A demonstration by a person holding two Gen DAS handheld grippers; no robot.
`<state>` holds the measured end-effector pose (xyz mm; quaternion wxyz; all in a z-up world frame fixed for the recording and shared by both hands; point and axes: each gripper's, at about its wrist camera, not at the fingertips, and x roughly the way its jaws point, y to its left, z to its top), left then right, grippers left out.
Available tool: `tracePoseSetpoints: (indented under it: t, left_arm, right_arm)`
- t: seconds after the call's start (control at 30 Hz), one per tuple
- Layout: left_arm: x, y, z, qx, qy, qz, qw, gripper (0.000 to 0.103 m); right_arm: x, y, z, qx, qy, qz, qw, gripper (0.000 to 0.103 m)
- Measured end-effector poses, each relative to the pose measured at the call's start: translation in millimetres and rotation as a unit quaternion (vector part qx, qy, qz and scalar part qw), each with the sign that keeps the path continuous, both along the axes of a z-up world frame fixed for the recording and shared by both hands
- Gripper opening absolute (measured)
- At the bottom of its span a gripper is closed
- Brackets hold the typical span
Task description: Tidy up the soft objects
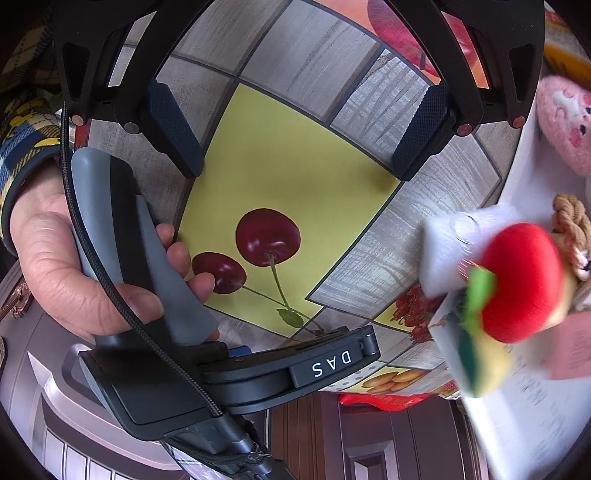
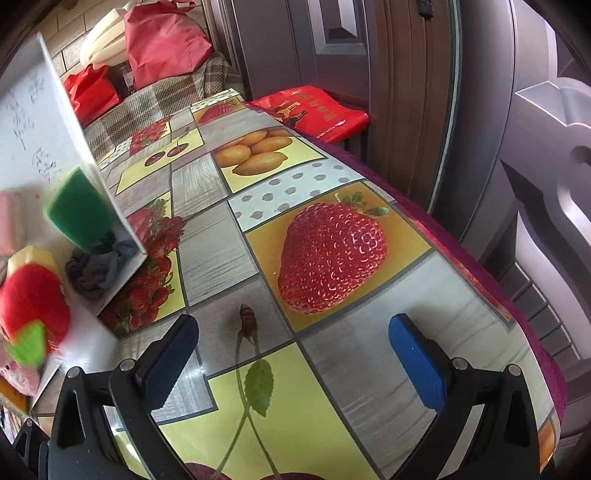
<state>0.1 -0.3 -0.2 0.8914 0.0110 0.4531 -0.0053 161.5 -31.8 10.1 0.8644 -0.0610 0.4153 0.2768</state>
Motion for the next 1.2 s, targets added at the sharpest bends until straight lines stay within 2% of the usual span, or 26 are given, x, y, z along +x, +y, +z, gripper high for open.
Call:
tracePoseSetpoints:
  t: [1.2]
  left_arm:
    - [2.7, -6.3, 3.3, 0.001, -0.001, 0.0, 1.0, 0.102]
  right_arm:
    - [0.2, 0.5, -1.3, -0.005, -0.004, 0.003, 1.0, 0.103]
